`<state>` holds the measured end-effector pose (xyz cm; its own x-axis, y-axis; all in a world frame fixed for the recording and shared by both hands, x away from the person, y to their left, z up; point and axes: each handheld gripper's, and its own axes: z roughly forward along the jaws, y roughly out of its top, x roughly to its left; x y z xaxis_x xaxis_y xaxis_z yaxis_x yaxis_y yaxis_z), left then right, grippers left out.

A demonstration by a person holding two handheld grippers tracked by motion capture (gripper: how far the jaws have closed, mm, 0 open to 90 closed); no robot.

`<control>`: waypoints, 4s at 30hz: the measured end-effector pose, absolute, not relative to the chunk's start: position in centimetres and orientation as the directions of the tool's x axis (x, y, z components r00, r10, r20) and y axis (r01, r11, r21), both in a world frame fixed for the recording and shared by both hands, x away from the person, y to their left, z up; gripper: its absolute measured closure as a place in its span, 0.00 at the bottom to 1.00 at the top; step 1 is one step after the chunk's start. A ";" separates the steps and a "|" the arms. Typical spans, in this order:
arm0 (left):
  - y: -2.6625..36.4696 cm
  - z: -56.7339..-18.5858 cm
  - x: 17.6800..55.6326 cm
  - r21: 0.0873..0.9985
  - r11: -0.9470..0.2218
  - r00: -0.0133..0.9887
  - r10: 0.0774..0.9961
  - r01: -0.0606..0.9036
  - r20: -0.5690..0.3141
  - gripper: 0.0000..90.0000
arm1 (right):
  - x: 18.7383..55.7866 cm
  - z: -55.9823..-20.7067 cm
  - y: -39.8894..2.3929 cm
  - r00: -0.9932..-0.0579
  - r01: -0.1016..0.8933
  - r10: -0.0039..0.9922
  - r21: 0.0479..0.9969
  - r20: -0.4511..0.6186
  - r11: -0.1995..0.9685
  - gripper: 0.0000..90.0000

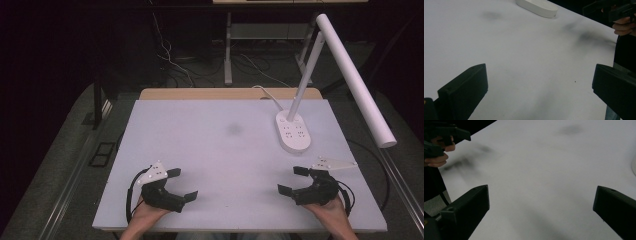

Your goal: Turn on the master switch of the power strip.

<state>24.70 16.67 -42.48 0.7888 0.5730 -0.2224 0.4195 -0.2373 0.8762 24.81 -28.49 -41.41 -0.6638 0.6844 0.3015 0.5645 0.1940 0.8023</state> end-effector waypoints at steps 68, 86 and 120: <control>17.3 -42.9 24.7 0.861 -0.249 0.772 0.594 0.443 -0.226 0.00 | 29.6 -37.0 -27.8 -0.659 0.605 0.720 0.723 0.219 0.333 0.00; 17.3 -42.9 24.7 0.860 -0.250 0.773 0.592 0.445 -0.228 0.00 | 32.6 -35.6 -27.7 -0.662 0.600 0.729 0.703 0.171 0.380 0.00; 17.3 -43.0 24.8 0.860 -0.262 0.779 0.589 0.438 -0.217 0.00 | 37.8 -35.0 -27.6 -0.642 0.622 0.762 0.641 0.087 0.451 0.00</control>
<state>24.78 17.33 -42.98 0.7785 0.5888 -0.2172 0.4381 -0.2620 0.8599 37.76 -27.59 -35.02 -0.6417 0.7620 0.0870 0.6218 0.4505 0.6406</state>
